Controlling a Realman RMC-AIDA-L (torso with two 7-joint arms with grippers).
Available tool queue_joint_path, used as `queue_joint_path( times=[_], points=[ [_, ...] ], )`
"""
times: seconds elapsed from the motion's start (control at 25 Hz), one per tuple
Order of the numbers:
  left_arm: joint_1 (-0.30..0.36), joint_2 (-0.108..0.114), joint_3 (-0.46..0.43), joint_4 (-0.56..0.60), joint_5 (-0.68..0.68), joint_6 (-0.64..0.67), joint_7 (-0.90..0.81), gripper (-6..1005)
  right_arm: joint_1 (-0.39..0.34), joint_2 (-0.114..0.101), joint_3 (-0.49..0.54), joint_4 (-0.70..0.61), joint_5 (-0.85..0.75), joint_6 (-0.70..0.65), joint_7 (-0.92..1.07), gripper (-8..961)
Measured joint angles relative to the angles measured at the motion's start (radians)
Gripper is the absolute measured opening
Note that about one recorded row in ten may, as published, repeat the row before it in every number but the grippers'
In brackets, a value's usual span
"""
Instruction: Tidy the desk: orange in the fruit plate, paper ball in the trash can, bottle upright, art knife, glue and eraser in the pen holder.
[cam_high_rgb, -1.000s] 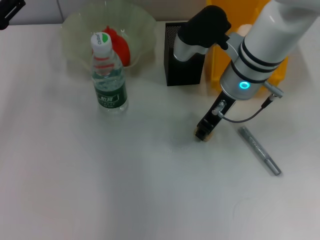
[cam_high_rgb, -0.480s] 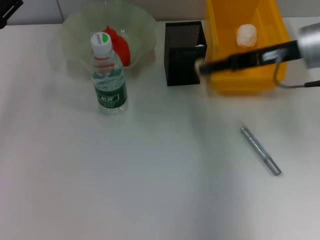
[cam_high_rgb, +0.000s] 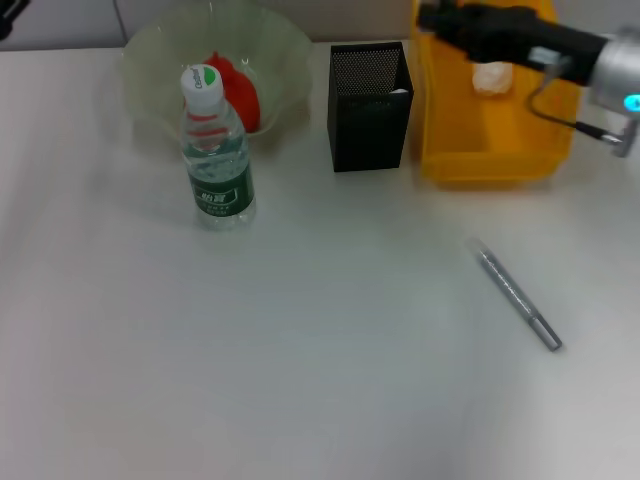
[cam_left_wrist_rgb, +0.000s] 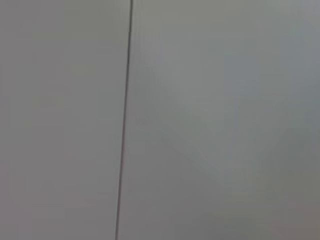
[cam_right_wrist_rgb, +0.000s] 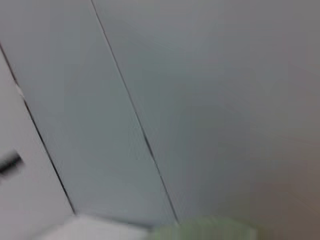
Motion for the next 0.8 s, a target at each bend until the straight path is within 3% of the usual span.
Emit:
queue_joint_path(
  times=[0.16, 0.44, 0.8],
  points=[
    [-0.002, 0.0, 0.005, -0.002, -0.016, 0.003, -0.002, 785, 0.081, 0.001, -0.114, 0.042, -0.073, 0.159, 0.034, 255],
    [0.002, 0.0, 0.005, -0.015, -0.016, 0.005, 0.0, 785, 0.151, 0.005, -0.23, 0.065, -0.126, 0.29, 0.079, 255],
    [0.02, 0.0, -0.003, -0.028, -0.016, 0.043, -0.004, 785, 0.173, 0.006, -0.25, 0.072, -0.13, 0.359, 0.081, 258]
  ],
)
